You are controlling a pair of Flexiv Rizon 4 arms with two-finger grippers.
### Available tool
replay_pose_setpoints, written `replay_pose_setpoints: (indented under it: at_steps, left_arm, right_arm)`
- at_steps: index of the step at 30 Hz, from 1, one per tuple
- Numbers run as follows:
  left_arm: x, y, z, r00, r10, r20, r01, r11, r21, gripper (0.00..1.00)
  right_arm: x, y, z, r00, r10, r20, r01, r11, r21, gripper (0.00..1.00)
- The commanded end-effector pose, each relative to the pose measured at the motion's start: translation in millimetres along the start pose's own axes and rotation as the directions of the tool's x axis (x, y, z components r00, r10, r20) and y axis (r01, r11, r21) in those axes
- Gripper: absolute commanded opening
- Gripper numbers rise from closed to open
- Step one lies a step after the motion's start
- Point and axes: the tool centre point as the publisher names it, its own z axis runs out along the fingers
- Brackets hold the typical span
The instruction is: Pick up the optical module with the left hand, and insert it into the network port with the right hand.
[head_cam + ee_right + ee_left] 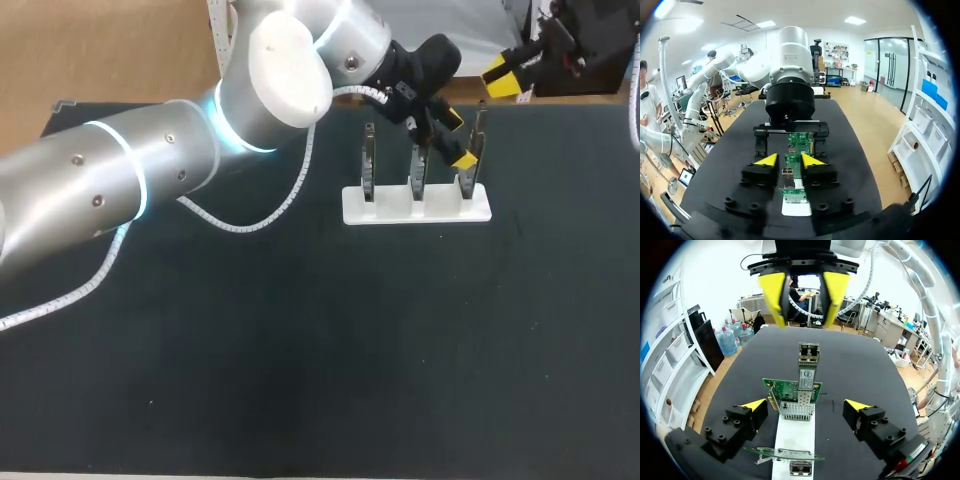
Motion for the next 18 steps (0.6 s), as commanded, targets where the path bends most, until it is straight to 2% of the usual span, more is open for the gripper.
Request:
replay_pose_setpoints:
  at_steps: [1,18]
  left_arm:
    - [-2.1,3.6,1.1,1.0,-0.001,-0.007,0.002,1.0,0.006,1.0]
    - [-2.1,3.6,1.1,1.0,-0.001,-0.007,0.002,1.0,0.006,1.0]
  right_arm:
    - [1.9,-7.0,1.2,1.0,0.002,0.002,-0.002,1.0,-0.018,0.0]
    - [7.2,-3.5,7.3,1.0,0.013,-0.008,-0.013,0.999,-0.049,0.0]
